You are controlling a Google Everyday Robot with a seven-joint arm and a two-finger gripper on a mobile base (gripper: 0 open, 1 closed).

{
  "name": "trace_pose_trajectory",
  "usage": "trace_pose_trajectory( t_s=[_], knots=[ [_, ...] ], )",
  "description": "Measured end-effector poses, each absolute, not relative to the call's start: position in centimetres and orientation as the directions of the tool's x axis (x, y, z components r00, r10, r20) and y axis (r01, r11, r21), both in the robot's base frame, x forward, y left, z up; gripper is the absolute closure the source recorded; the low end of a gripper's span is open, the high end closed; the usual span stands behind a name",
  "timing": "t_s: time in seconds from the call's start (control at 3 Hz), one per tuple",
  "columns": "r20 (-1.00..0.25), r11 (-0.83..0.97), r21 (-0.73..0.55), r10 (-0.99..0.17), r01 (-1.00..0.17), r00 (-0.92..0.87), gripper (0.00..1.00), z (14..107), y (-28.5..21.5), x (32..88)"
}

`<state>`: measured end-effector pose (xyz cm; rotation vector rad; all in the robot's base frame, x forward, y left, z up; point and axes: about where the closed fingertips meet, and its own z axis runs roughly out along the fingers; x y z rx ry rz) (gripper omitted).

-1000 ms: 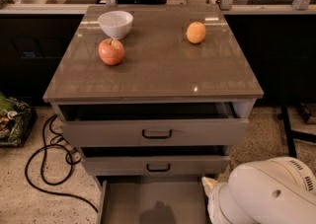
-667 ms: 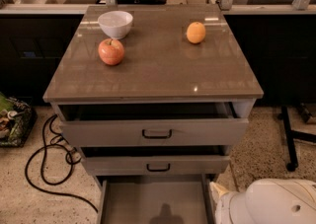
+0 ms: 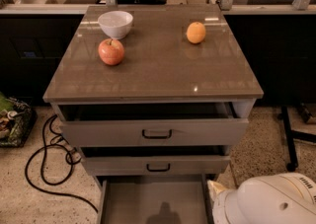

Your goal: Close bottom drawer

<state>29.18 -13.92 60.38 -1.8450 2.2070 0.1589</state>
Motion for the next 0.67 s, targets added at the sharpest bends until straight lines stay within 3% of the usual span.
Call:
trace_pose_trajectory(
  t_s=[0.67],
  knots=[
    [0.062, 0.022, -0.032, -0.998, -0.999, -0.024, 0.00, 58.9, -18.9, 28.3]
  ],
)
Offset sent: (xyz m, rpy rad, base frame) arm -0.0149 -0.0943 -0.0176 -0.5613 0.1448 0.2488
